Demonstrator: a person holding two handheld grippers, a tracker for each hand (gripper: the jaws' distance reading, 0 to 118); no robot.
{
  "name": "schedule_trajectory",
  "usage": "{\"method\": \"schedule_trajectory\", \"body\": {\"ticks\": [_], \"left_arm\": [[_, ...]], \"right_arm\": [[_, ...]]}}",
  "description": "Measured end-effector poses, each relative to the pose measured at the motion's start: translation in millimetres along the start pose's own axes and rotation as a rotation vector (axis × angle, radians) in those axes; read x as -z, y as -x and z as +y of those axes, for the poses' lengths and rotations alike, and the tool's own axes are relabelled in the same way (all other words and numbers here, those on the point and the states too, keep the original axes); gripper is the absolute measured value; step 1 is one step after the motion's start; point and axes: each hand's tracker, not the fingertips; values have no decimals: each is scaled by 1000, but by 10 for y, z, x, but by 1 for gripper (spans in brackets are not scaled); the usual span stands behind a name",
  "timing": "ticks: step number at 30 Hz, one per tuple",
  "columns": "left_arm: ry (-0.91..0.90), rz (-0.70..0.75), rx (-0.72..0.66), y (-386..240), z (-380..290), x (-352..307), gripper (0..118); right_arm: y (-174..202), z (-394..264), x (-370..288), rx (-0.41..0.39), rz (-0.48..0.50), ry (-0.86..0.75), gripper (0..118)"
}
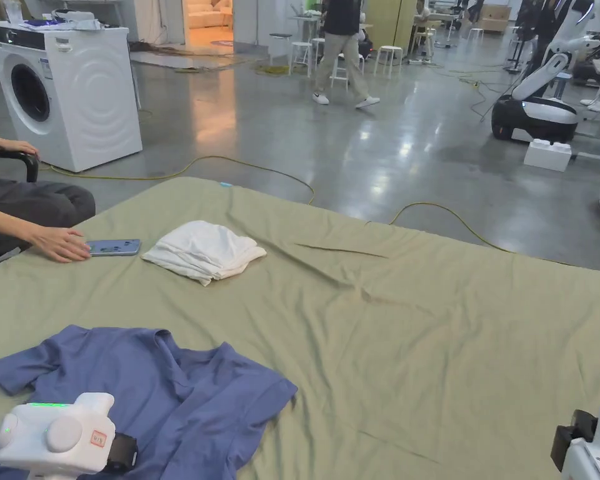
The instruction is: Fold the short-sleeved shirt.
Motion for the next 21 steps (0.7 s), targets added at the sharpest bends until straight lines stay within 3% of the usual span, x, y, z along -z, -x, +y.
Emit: {"method": "schedule_trajectory", "body": {"ticks": [2, 3, 4, 11, 17, 21], "left_arm": [[-21, 46, 33, -93, -49, -4, 43], [-51, 40, 70, -137, -68, 0, 16], [-74, 29, 91, -171, -75, 14, 3], [-93, 33, 54, -79, -68, 42, 2], [-341, -48, -39, -126, 112, -577, 2], [-465, -76, -5, -330, 289, -1058, 2]], "right_arm": [[-6, -11, 1, -2, -5, 8, 0], [-9, -21, 7, -1, -6, 12, 0], [-12, -28, 12, 1, -6, 16, 0], [-66, -73, -3, 14, -15, 28, 0], [-146, -40, -59, 26, -28, 7, 0], [-233, 14, -131, 36, -39, -22, 0]]}}
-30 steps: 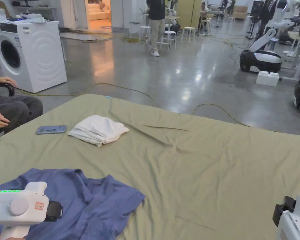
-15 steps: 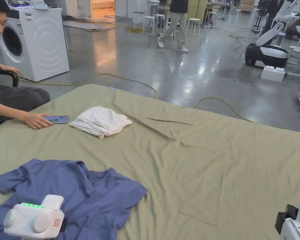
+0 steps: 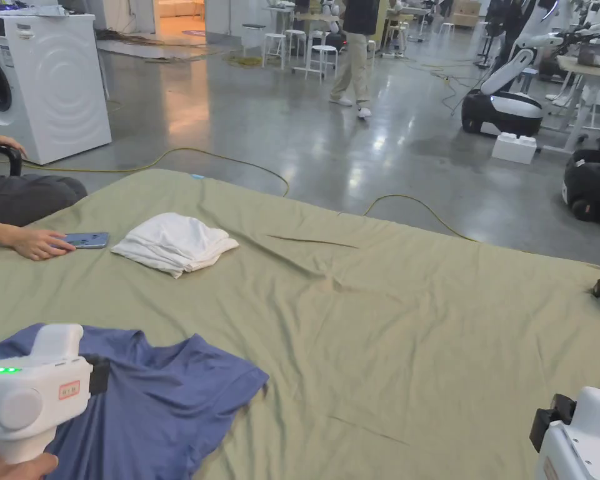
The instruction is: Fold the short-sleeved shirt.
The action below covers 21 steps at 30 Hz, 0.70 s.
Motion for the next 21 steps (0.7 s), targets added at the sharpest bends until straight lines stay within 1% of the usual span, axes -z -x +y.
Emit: {"method": "schedule_trajectory", "body": {"ticks": [4, 9, 13, 17, 21], "left_arm": [[-116, -91, 22, -361, 410, -314, 2], [-247, -246, 112, -1207, 914, -799, 2], [-276, -378, 172, -1849, 1123, -995, 2], [-274, -497, 235, -2553, 1169, -1086, 2], [-254, -614, 243, -3177, 1100, -1065, 2]], "right_arm": [[-97, 81, -92, 14, -6, -31, 0], [-246, 213, -289, 38, -17, -82, 0], [-355, 290, -385, 48, -29, -110, 0], [-472, 328, -505, 59, -36, -130, 0], [-603, 319, -607, 64, -56, -144, 0]]}}
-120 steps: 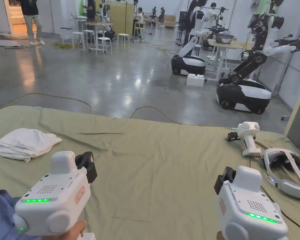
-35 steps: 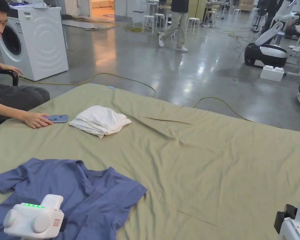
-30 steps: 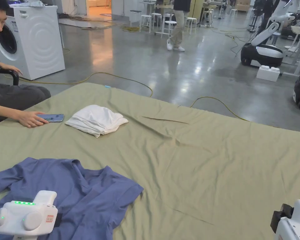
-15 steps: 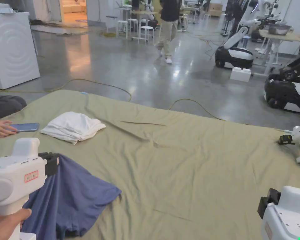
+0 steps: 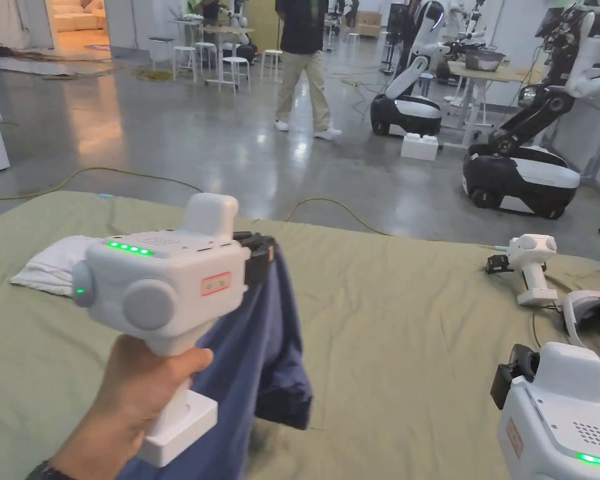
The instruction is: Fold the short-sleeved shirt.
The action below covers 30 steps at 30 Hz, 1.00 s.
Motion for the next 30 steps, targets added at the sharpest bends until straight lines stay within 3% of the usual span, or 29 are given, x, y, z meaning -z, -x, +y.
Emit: {"method": "schedule_trajectory", "body": {"ticks": [8, 15, 17, 18, 19, 21, 30], "left_arm": [[160, -170, 4, -829, -524, 799, 2], [263, -227, 9, -1113, -1164, 1045, 5], [281, -246, 14, -1102, -1236, 1029, 27], [283, -249, 13, -1064, -1227, 1010, 50], [285, -246, 11, -1017, -1206, 978, 57], [242, -229, -2, -908, -1124, 859, 57], [5, 111, -13, -113, -774, 200, 55]], "right_arm": [[-279, -57, -110, 0, -46, 3, 0], [-434, -188, -105, -1, -71, 48, 0], [-446, -222, -94, 0, -70, 63, 0], [-445, -230, -90, 0, -68, 68, 0], [-442, -240, -80, 0, -67, 73, 0], [-420, -240, -75, 0, -60, 75, 0], [-121, -71, -40, 14, 1, 20, 0]]}}
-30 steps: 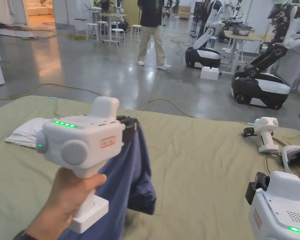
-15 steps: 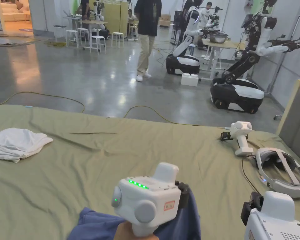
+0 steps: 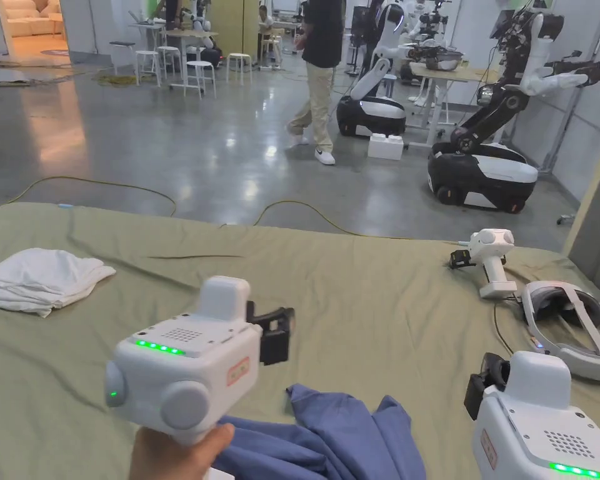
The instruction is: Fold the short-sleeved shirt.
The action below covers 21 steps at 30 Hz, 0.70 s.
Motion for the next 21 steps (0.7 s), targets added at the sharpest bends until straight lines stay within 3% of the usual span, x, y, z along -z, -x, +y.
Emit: {"method": "schedule_trajectory", "body": {"ticks": [5, 8, 9, 15, 21], "left_arm": [[-77, 160, 10, 315, -111, -316, 41], [-105, 222, 27, 402, -223, -444, 7], [-117, 238, 30, 414, -253, -480, 1], [-71, 275, 8, 554, -357, -556, 0], [264, 254, -161, 1062, -675, -161, 0]], "right_arm": [[203, 8, -17, -17, 32, -53, 0], [291, 18, -39, -23, 38, -93, 0], [309, 23, -44, -22, 39, -99, 0], [389, 101, -31, -17, 45, -126, 0], [404, 37, 62, -36, 64, -86, 0]]}}
